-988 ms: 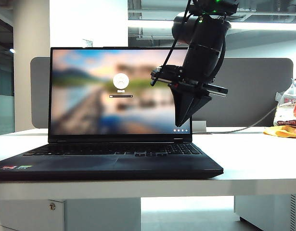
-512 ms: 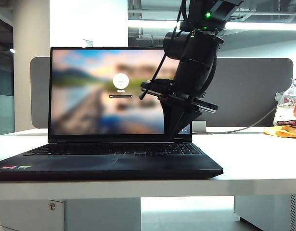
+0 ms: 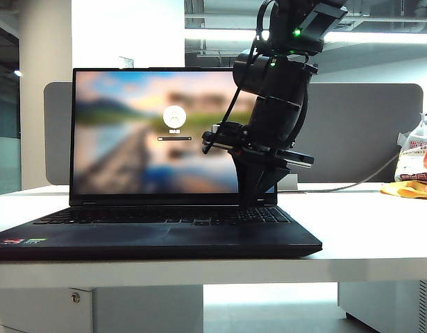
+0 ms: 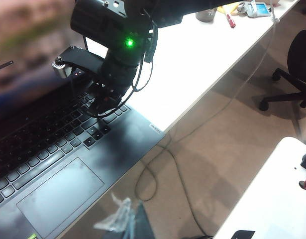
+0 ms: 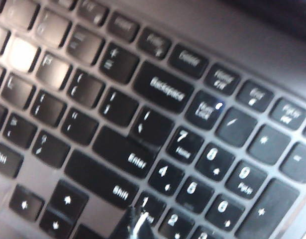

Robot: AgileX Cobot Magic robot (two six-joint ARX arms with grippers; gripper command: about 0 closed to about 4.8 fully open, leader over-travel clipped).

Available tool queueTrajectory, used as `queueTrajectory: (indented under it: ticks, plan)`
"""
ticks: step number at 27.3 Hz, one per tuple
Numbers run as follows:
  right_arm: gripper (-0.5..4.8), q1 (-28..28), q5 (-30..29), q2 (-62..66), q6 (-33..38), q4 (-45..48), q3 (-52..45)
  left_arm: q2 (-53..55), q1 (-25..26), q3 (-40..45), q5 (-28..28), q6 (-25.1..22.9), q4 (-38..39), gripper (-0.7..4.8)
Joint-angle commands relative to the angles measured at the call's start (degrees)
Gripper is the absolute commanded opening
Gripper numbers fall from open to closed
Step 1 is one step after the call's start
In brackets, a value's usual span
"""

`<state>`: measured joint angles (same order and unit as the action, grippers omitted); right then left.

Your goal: Open the lid of the laptop and use the keypad to enter the password "123".

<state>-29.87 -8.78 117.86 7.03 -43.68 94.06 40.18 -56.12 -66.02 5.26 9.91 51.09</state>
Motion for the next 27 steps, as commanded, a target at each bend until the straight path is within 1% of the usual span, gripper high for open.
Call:
queueTrajectory:
  ticks: [1,7,9,13,27]
  plan:
    - [-0.03,0.13,-0.04,0.85,0.50,0.13,0.26,-0.07,0.00,-0.35,-0.15,-0.24,-0.15,-0.06]
    - [-0.03,0.28,0.33,1.27,0.79,-0.74,0.90,-0.07,0.00,-0.35,-0.13,-0.26,-0.15,-0.06]
    - [-0.04,0.28,2.95,-0.02,0.24,-0.31,1.51,-0.07,0.00,-0.35,-0.15,-0.24,-0.07,-0.06]
    - [-0.03,0.74,3.96,-0.46,0.15,-1.97,1.40,-0.09,0.00,-0.35,-0.13,-0.24,0.09,-0.06]
    - [-0.03,0.76,3.50,0.81,0.22,-4.39,1.36,-0.09,0.00,-0.35,-0.13,-0.26,-0.61,-0.06]
